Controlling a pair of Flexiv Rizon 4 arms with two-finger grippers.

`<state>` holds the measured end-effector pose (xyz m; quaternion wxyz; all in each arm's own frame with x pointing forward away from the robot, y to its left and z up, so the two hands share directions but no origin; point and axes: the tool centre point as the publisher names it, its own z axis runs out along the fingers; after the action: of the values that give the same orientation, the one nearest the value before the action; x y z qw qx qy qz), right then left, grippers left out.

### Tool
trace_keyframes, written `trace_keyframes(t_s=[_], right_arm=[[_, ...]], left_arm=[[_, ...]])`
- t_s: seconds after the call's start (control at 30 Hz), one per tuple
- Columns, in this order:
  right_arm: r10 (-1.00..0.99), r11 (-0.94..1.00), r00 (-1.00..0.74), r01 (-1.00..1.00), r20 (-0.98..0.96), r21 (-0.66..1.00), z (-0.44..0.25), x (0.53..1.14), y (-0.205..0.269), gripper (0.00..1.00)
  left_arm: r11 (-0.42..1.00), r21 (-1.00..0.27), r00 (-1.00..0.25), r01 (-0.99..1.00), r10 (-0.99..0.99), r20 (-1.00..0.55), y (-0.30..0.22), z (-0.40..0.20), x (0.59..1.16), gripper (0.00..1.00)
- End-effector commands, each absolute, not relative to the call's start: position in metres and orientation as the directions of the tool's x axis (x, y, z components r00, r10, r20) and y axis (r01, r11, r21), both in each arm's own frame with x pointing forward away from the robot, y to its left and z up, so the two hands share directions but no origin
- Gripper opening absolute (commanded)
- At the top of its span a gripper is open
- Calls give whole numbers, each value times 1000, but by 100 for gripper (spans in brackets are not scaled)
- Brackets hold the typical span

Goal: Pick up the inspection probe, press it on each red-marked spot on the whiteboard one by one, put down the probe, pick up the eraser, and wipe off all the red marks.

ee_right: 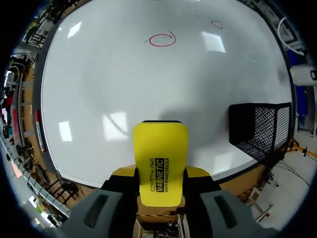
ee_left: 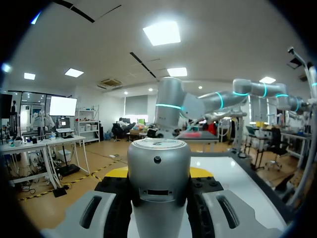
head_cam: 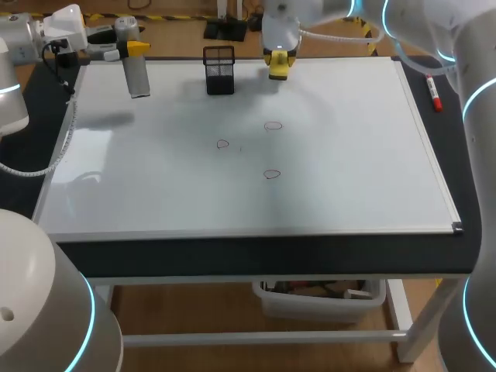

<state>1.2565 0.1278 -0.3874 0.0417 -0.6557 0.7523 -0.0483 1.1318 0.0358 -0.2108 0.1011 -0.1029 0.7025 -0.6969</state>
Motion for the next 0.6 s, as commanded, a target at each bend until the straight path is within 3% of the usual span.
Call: trace_keyframes(t_s=[0.03,0.6], right_arm=[[-989,141,-149,-931,3,335,-382,1258,123,0],[-975,217,-222,-934,15,285,-368,1220,100,0]], left_arm=[[8,-1000,-957,-2,-290,0,35,-209,1130,0],[8,-1000,-957,-2,-290,0,35,-209,1130,0]])
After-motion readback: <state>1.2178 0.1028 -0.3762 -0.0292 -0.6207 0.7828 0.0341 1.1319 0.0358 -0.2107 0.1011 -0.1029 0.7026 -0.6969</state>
